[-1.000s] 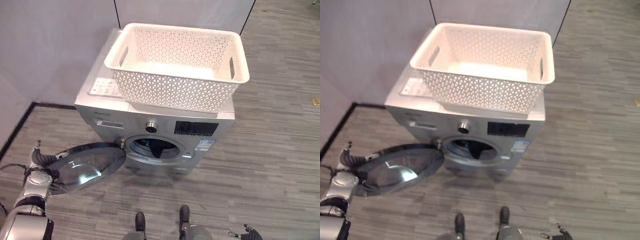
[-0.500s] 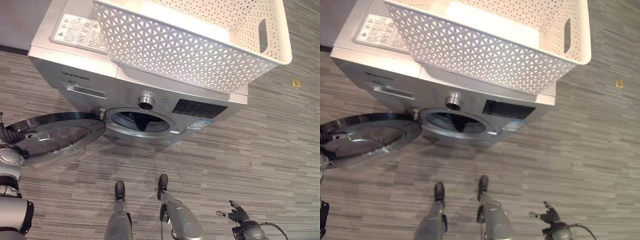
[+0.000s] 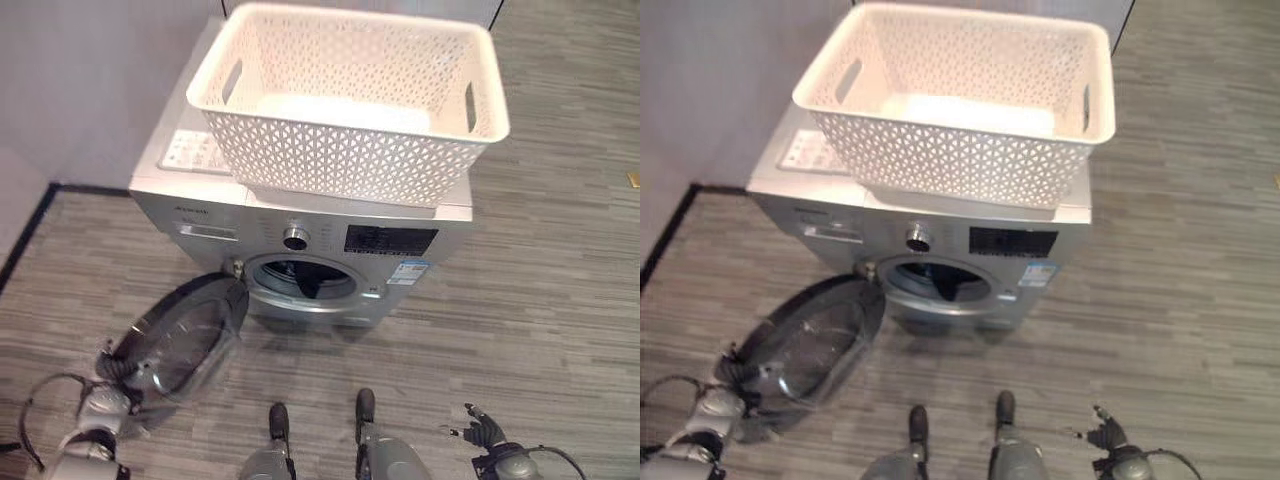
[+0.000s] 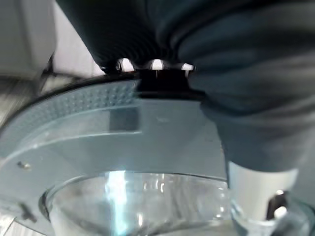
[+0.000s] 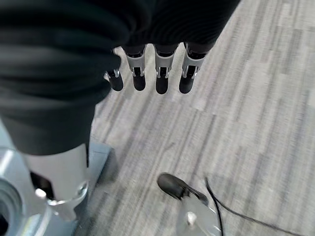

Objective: Grab the laundry basket,head to the washer,open it,put in the laundry and shut it.

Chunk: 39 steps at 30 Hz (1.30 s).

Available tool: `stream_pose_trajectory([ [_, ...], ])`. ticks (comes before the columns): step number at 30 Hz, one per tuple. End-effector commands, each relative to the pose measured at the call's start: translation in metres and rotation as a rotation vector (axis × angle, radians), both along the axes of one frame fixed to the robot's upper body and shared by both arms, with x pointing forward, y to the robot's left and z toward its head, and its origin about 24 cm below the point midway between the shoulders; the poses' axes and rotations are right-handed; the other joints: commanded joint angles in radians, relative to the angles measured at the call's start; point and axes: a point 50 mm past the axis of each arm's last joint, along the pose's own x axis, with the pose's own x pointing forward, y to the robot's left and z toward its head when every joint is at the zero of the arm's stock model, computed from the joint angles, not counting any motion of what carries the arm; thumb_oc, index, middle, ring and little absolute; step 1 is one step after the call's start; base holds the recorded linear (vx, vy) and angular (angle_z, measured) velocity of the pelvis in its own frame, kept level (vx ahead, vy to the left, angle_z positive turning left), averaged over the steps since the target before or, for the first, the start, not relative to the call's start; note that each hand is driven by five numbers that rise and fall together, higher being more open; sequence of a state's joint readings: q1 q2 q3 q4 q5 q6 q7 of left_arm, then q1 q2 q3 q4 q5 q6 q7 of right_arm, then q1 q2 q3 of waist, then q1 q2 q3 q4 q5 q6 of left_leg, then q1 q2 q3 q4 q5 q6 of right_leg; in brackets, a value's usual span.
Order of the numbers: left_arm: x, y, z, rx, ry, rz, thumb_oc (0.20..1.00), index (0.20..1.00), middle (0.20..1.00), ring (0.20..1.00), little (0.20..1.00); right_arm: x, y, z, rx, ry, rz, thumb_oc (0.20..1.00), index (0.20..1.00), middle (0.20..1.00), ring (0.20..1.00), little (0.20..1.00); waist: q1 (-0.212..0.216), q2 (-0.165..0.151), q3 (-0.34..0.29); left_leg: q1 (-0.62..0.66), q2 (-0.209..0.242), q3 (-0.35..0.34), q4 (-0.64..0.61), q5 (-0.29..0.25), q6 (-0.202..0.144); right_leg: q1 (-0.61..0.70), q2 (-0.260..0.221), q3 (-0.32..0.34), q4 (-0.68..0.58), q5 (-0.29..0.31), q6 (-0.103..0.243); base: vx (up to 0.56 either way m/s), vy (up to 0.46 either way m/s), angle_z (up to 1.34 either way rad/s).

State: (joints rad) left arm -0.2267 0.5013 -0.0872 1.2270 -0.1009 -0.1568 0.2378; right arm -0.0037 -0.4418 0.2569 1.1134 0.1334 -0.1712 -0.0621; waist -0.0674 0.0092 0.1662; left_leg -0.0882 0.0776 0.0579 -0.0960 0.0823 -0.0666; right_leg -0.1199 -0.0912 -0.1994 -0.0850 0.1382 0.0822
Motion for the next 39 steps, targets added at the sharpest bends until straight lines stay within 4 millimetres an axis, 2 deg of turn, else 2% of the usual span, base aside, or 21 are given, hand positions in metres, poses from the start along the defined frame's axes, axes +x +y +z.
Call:
stream_pose_trajectory([
  [1,0.031,-0.02,0.007,-0.085,-0.08,-0.027,1.0,1.0,1.0,1.0,1.0,0.004,-0.009,0.004,-0.069,0.027,0.047,1.0,1.0,1.0,1.0,1.0,-0.019,-0.06,0.02,-0.001,-0.015,0.013,0.009,0.01,0.003,-0.002,-0.021,0.063,0.046,-0.016,0.036,0.0,-0.083,0.12],
  [4,0.039,-0.058,-0.005,-0.16,-0.095,-0.1,1.0,1.0,1.0,1.0,1.0,0.002,-0.014,0.005,-0.098,0.043,0.049,1.0,1.0,1.0,1.0,1.0,-0.023,-0.053,0.005,0.007,-0.003,0.005,0.009,0.019,-0.004,0.018,-0.004,0.056,0.039,-0.025,0.026,-0.01,-0.091,0.12],
  [6,0.038,-0.069,-0.01,-0.171,-0.08,-0.139,1.0,1.0,1.0,1.0,1.0,0.003,-0.015,0.005,-0.106,0.044,0.059,1.0,1.0,1.0,1.0,1.0,-0.028,-0.051,-0.004,0.011,0.005,0.003,0.009,0.023,-0.008,0.024,0.005,0.053,0.038,-0.029,0.02,-0.01,-0.093,0.11],
  [8,0.04,-0.091,-0.016,-0.205,-0.064,-0.183,1.0,1.0,1.0,1.0,1.0,0.003,-0.01,0.003,-0.104,0.044,0.078,1.0,1.0,1.0,1.0,1.0,-0.034,-0.053,-0.012,0.018,0.022,0.0,0.009,0.032,-0.018,0.038,0.024,0.05,0.038,-0.04,0.011,0.0,-0.126,0.17],
  [9,0.04,-0.091,-0.016,-0.205,-0.064,-0.183,1.0,1.0,1.0,1.0,1.0,0.003,-0.01,0.003,-0.104,0.044,0.078,1.0,1.0,1.0,1.0,1.0,-0.035,-0.053,-0.012,0.019,0.022,0.0,0.009,0.032,-0.018,0.038,0.024,0.05,0.038,-0.04,0.011,0.0,-0.117,0.12],
  [14,0.051,-0.13,-0.02,-0.288,-0.078,-0.216,1.0,1.0,1.0,1.0,1.0,0.004,0.004,-0.002,-0.073,0.036,0.1,1.0,1.0,1.0,1.0,1.0,-0.06,-0.06,-0.026,0.023,0.05,0.006,0.009,0.043,-0.03,0.04,0.055,0.068,0.031,-0.044,-0.004,0.0,-0.118,0.1],
  [22,0.082,-0.188,-0.002,-0.319,-0.142,-0.387,1.0,1.0,1.0,1.0,1.0,0.005,0.011,-0.002,-0.071,0.024,0.124,1.0,1.0,1.0,1.0,1.0,-0.104,-0.05,-0.01,0.026,0.09,0.044,0.009,0.057,-0.045,0.021,0.087,0.113,0.017,-0.033,-0.018,-0.01,-0.108,-0.11],
  [23,0.082,-0.189,-0.002,-0.319,-0.142,-0.388,1.0,1.0,1.0,1.0,1.0,0.005,0.011,-0.002,-0.071,0.024,0.124,1.0,1.0,1.0,1.0,1.0,-0.104,-0.05,-0.009,0.026,0.09,0.044,0.009,0.057,-0.045,0.022,0.087,0.113,0.017,-0.033,-0.018,0.01,-0.141,-0.21],
  [24,0.09,-0.2,0.005,-0.326,-0.165,-0.405,1.0,1.0,1.0,1.0,1.0,0.008,0.011,0.0,-0.074,0.003,0.124,1.0,1.0,1.0,1.0,1.0,-0.119,-0.048,-0.004,0.027,0.099,0.053,0.009,0.061,-0.05,0.019,0.093,0.12,0.013,-0.032,-0.02,0.01,-0.072,-0.17],
  [26,0.095,-0.206,0.009,-0.333,-0.175,-0.414,1.0,1.0,1.0,1.0,1.0,0.011,0.011,0.001,-0.073,-0.01,0.12,1.0,1.0,1.0,1.0,1.0,-0.128,-0.048,-0.003,0.025,0.103,0.058,0.009,0.062,-0.052,0.016,0.096,0.126,0.01,-0.032,-0.022,0.0,-0.087,-0.19],
  [28,0.109,-0.223,0.023,-0.345,-0.224,-0.442,1.0,1.0,1.0,1.0,1.0,0.018,0.008,0.005,-0.074,-0.043,0.09,1.0,1.0,1.0,1.0,1.0,-0.151,-0.046,0.004,0.018,0.11,0.07,0.009,0.066,-0.056,0.003,0.1,0.137,0.009,-0.028,-0.023,-0.01,-0.076,-0.06],
  [29,0.109,-0.223,0.023,-0.345,-0.225,-0.442,1.0,1.0,1.0,1.0,1.0,0.018,0.008,0.005,-0.074,-0.043,0.09,1.0,1.0,1.0,1.0,1.0,-0.151,-0.046,0.004,0.018,0.11,0.07,0.009,0.066,-0.056,0.003,0.101,0.137,0.009,-0.028,-0.023,-0.03,-0.07,-0.21],
  [30,0.125,-0.247,0.042,-0.364,-0.285,-0.496,1.0,1.0,1.0,1.0,1.0,0.026,0.005,0.01,-0.08,-0.077,0.069,1.0,1.0,1.0,1.0,1.0,-0.18,-0.045,0.016,0.0,0.115,0.078,0.009,0.072,-0.058,-0.021,0.103,0.149,0.01,-0.022,-0.024,-0.09,-0.059,-0.31],
  [31,0.143,-0.271,0.071,-0.383,-0.372,-0.548,1.0,1.0,1.0,1.0,1.0,0.044,0.004,0.019,-0.08,-0.143,0.045,1.0,1.0,1.0,1.0,1.0,-0.216,-0.044,0.035,-0.028,0.118,0.095,0.009,0.076,-0.061,-0.061,0.105,0.171,0.011,-0.009,-0.021,-0.11,-0.062,-0.35],
  [32,0.152,-0.281,0.086,-0.387,-0.415,-0.569,1.0,1.0,1.0,1.0,1.0,0.053,0.005,0.024,-0.077,-0.18,0.046,1.0,1.0,1.0,1.0,1.0,-0.234,-0.045,0.042,-0.04,0.119,0.11,0.009,0.076,-0.062,-0.084,0.107,0.186,0.012,0.001,-0.018,-0.08,-0.018,-0.26],
  [33,0.153,-0.281,0.086,-0.387,-0.415,-0.569,1.0,1.0,1.0,1.0,1.0,0.053,0.006,0.024,-0.077,-0.18,0.046,1.0,1.0,1.0,1.0,1.0,-0.235,-0.045,0.04,-0.044,0.119,0.109,0.009,0.078,-0.062,-0.087,0.107,0.185,0.012,0.002,-0.018,-0.05,0.019,-0.17],
  [34,0.166,-0.29,0.111,-0.393,-0.486,-0.583,1.0,1.0,1.0,1.0,1.0,0.064,0.007,0.031,-0.072,-0.225,0.053,1.0,1.0,1.0,1.0,1.0,-0.263,-0.046,0.051,-0.06,0.119,0.129,0.009,0.076,-0.063,-0.118,0.108,0.209,0.012,0.015,-0.012,-0.08,0.104,-0.46],
  [35,0.192,-0.278,0.153,-0.418,-0.616,-0.514,1.0,1.0,1.0,1.0,1.0,0.085,0.012,0.046,-0.059,-0.309,0.101,1.0,1.0,1.0,1.0,1.0,-0.308,-0.047,0.056,-0.102,0.121,0.177,0.009,0.073,-0.068,-0.184,0.108,0.255,0.005,0.044,0.006,-0.09,0.158,-0.65],
  [37,0.223,-0.243,0.223,-0.387,-0.81,-0.426,1.0,1.0,1.0,1.0,1.0,0.098,0.014,0.061,-0.043,-0.376,0.157,1.0,1.0,1.0,1.0,1.0,-0.352,-0.044,0.054,-0.151,0.122,0.228,0.009,0.069,-0.076,-0.258,0.109,0.3,-0.002,0.075,0.03,-0.05,0.149,-0.9],
  [38,0.223,-0.243,0.223,-0.387,-0.811,-0.426,1.0,1.0,1.0,1.0,1.0,0.098,0.014,0.061,-0.044,-0.376,0.157,1.0,1.0,1.0,1.0,1.0,-0.352,-0.043,0.053,-0.153,0.122,0.229,0.009,0.069,-0.076,-0.261,0.109,0.301,-0.002,0.075,0.03,0.07,0.139,-1.07],
  [39,0.232,-0.223,0.255,-0.343,-0.892,-0.398,1.0,1.0,1.0,1.0,1.0,0.1,0.013,0.065,-0.041,-0.394,0.169,1.0,1.0,1.0,1.0,1.0,-0.365,-0.032,0.051,-0.164,0.124,0.24,0.009,0.039,-0.086,-0.282,0.112,0.317,-0.002,0.063,0.044,0.1,0.11,-1.39],
])
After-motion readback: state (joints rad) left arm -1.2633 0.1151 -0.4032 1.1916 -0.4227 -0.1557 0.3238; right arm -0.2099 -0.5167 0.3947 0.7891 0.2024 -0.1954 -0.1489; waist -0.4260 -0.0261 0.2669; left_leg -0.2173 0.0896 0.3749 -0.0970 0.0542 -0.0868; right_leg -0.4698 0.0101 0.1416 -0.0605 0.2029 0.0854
